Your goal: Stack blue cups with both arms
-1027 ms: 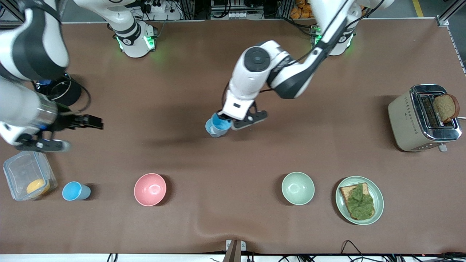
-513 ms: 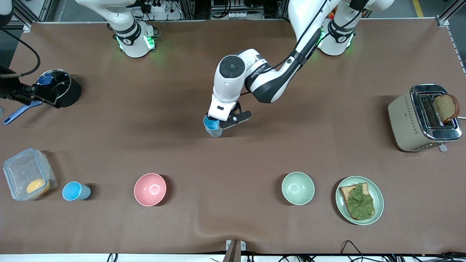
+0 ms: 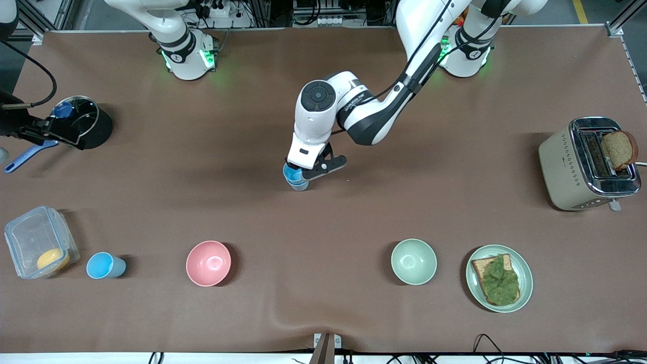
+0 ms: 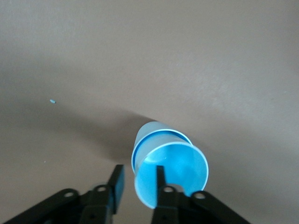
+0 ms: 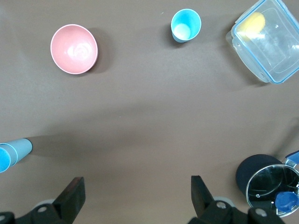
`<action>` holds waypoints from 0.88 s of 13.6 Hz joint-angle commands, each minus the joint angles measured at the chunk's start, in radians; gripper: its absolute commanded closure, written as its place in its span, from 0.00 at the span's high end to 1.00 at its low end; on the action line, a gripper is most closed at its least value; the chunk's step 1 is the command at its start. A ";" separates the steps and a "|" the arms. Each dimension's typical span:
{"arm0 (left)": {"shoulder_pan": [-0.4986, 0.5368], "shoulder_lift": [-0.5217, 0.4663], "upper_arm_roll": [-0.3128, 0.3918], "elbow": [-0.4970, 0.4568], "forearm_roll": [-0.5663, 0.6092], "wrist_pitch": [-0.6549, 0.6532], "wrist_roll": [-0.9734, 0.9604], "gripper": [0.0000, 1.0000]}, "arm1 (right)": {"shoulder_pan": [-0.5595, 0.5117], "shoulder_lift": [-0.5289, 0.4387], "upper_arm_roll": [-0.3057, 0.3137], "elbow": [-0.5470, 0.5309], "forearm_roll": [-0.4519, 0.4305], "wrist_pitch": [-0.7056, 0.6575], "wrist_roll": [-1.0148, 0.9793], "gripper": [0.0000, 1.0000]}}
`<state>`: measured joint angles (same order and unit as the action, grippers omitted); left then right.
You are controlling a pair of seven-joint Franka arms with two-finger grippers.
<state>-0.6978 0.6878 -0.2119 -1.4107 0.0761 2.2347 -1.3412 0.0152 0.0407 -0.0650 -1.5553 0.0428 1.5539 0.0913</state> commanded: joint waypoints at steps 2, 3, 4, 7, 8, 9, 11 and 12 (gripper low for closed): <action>0.104 -0.166 0.005 0.006 0.085 -0.119 -0.007 1.00 | 0.003 0.005 0.001 0.007 -0.014 0.006 0.002 1.00; 0.142 -0.209 0.005 0.002 0.088 -0.168 0.019 1.00 | 0.002 0.005 0.002 0.007 -0.014 0.017 0.001 1.00; 0.180 -0.247 0.005 -0.004 0.088 -0.199 0.037 1.00 | -0.003 0.007 0.002 0.007 -0.014 0.026 -0.004 1.00; 0.309 -0.342 -0.001 -0.008 0.086 -0.248 0.153 1.00 | -0.001 0.007 0.001 0.006 -0.012 0.023 0.001 1.00; 0.346 -0.372 -0.003 -0.014 0.085 -0.289 0.218 1.00 | 0.002 0.007 0.001 0.007 -0.012 0.025 0.004 1.00; 0.389 -0.399 -0.004 -0.016 0.074 -0.338 0.293 1.00 | 0.002 0.007 0.002 0.007 -0.012 0.025 0.005 1.00; 0.480 -0.441 -0.011 -0.014 0.048 -0.411 0.484 1.00 | 0.003 0.007 0.004 0.007 -0.012 0.026 0.005 1.00; 0.521 -0.459 -0.011 -0.016 0.015 -0.435 0.566 1.00 | 0.002 0.005 0.004 0.007 -0.012 0.025 0.005 1.00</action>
<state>-0.2465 0.2874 -0.2055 -1.3865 0.1328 1.8388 -0.9033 0.0166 0.0436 -0.0642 -1.5554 0.0417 1.5775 0.0913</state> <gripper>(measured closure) 0.000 0.000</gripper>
